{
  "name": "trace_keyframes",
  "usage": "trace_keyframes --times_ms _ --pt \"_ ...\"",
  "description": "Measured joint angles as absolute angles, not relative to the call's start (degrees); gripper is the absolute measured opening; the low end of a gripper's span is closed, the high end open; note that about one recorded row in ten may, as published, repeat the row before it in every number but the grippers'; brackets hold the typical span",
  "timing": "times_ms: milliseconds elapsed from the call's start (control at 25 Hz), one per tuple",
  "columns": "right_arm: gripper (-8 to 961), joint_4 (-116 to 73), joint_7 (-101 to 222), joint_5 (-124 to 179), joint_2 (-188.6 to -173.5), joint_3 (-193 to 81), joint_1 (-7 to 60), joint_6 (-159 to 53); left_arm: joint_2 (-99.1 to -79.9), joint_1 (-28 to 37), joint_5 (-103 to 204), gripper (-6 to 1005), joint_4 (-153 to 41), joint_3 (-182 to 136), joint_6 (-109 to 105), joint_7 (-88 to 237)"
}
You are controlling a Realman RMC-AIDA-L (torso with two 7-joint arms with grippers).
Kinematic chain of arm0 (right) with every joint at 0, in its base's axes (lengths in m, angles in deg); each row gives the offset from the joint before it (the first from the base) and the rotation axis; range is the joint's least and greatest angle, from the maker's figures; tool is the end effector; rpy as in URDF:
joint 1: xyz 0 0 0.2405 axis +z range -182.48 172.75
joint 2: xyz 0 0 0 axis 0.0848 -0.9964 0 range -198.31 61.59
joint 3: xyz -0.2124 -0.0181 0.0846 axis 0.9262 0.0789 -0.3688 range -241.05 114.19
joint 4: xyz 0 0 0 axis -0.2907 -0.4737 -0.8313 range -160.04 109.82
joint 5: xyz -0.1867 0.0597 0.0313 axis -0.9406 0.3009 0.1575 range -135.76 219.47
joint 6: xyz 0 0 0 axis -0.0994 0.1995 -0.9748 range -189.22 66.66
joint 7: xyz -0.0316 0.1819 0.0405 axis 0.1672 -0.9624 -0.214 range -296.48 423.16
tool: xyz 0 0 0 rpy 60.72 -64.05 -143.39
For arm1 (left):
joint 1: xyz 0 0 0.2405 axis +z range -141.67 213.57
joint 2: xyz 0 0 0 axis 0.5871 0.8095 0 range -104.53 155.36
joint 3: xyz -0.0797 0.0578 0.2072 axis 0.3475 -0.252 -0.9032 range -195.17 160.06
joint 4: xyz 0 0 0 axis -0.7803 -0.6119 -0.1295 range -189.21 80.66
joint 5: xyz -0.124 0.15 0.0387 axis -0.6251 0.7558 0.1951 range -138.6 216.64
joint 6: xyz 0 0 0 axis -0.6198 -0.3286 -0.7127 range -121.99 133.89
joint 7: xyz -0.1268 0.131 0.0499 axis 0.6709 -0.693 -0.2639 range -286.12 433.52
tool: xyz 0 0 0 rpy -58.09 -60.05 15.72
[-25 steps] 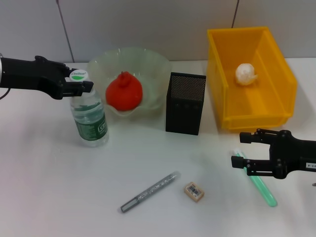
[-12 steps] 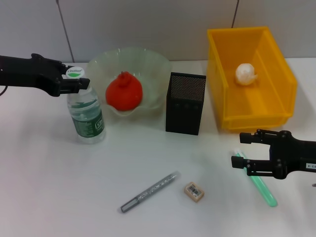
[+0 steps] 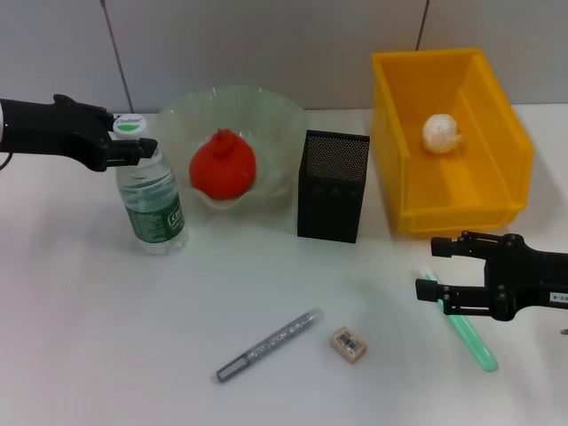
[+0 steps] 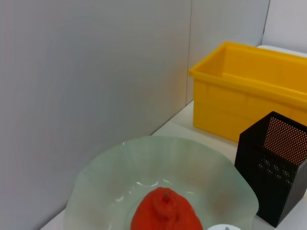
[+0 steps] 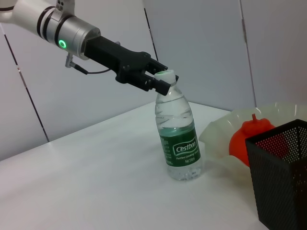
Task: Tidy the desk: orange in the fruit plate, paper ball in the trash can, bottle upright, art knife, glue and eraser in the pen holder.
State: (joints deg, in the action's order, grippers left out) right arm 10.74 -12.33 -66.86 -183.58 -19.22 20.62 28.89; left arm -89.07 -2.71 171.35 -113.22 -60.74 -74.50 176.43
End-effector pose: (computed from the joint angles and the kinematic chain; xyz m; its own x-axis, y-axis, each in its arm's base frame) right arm 0.2425 0.3092 -0.0104 0.7963 -0.3295 -0.5073 -0.4639 -0.8708 -0.1625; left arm -0.2051 0.4085 0.0535 0.9100 0.3604 0.2049 0.4145 -0.7791 -0.4703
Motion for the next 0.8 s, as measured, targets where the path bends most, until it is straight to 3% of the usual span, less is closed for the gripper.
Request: trace_keyframes --times_ms 800 --pt "786 11.0 -12.3 -66.9 -183.58 -19.3 20.9 28.8 -88.77 -2.7 171.7 560 -112.8 -60.3 -73.8 178.3"
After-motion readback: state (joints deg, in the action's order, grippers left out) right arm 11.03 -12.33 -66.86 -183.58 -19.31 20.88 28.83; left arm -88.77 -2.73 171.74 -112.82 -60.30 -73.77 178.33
